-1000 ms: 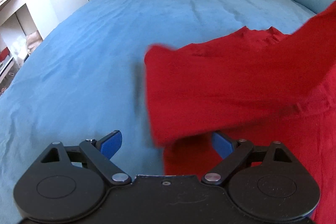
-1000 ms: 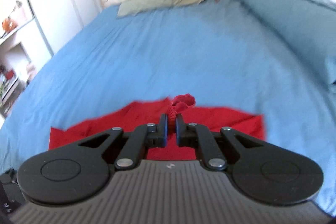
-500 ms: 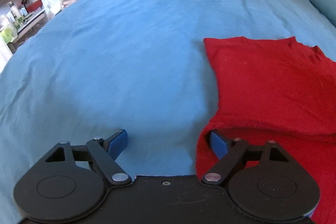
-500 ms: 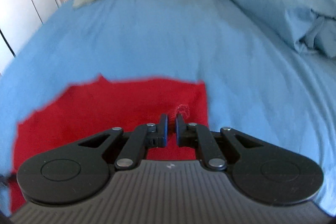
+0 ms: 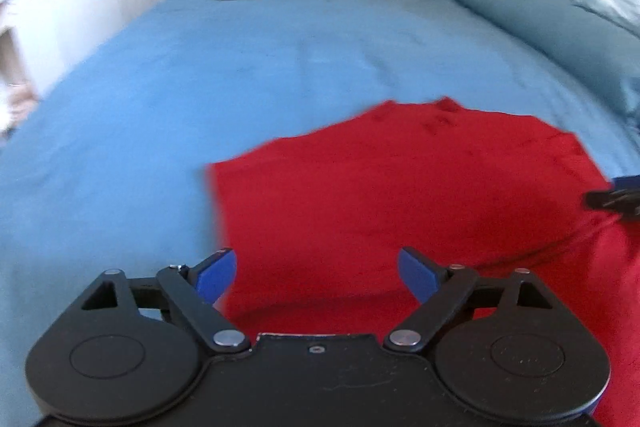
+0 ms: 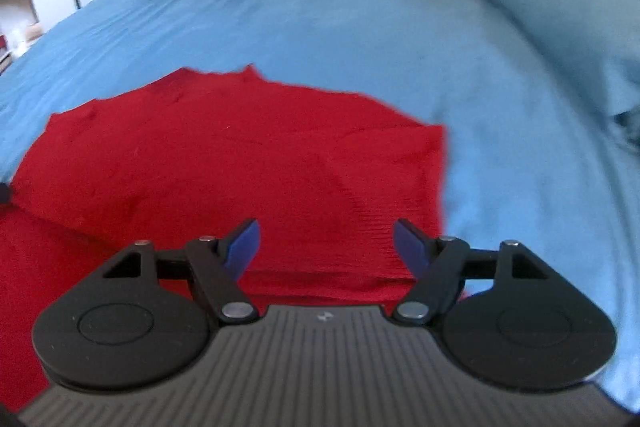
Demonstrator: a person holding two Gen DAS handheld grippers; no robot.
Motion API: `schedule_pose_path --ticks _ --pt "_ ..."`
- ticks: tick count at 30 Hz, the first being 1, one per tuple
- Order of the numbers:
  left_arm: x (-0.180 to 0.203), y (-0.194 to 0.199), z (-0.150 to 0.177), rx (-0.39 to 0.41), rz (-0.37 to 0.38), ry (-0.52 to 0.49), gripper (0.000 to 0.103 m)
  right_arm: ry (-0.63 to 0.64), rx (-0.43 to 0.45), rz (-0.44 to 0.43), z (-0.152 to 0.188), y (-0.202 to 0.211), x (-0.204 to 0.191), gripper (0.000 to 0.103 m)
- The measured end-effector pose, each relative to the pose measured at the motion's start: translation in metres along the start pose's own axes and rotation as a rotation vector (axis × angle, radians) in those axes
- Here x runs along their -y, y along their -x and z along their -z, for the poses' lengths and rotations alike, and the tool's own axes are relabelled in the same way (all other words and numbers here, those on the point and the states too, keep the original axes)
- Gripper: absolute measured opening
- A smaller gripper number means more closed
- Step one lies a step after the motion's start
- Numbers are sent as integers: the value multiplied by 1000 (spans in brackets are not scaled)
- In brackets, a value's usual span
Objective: Fold small clothes
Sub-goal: 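Move both open tools to the hem of the folded sweater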
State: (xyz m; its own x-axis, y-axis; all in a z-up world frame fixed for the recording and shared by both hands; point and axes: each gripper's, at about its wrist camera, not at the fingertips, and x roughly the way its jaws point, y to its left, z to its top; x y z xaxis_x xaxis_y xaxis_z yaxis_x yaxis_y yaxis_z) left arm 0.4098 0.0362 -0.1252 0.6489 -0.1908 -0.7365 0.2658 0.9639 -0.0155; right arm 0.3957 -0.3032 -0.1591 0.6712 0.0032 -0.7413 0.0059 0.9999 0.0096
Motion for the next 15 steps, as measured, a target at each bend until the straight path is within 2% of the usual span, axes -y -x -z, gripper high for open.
schedule_pose_path --ticks 2,4,8,12,15 --pt "5 -19 2 -43 42 9 90 -34 -31 -13 5 -17 5 90" --pt "-2 -39 8 -130 39 51 89 -84 -52 -13 9 -29 17 91" --pt "-11 -36 20 -142 37 71 88 -139 -46 -5 9 -28 29 91" --pt "-9 -36 22 -136 29 54 88 -106 22 -3 -6 -15 18 93" --pt "-7 -38 23 -126 22 59 88 -90 26 -8 -18 -32 14 93"
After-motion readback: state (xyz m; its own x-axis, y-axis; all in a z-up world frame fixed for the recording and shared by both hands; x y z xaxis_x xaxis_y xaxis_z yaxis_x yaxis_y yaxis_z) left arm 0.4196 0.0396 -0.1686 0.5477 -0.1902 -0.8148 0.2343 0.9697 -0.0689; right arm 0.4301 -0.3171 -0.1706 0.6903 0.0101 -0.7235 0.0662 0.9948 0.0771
